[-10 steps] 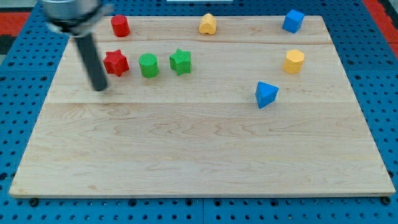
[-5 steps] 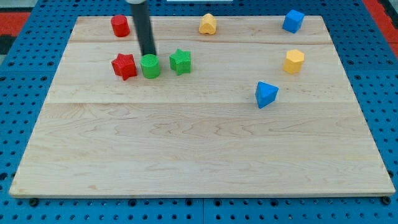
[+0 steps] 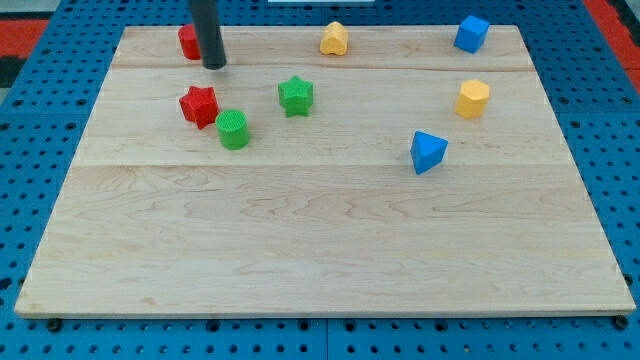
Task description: Move the green circle towards the center
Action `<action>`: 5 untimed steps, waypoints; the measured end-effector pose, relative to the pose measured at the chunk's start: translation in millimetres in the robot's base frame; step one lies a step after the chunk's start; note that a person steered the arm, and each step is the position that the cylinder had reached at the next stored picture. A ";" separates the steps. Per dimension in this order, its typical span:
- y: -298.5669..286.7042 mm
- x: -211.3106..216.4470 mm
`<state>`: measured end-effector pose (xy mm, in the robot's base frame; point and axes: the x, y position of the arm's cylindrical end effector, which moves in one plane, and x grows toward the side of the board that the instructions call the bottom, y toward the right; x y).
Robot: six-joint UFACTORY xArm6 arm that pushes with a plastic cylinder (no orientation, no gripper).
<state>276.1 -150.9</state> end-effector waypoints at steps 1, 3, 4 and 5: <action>-2.2 49.4; 69.8 128.6; 102.7 128.6; 124.8 86.7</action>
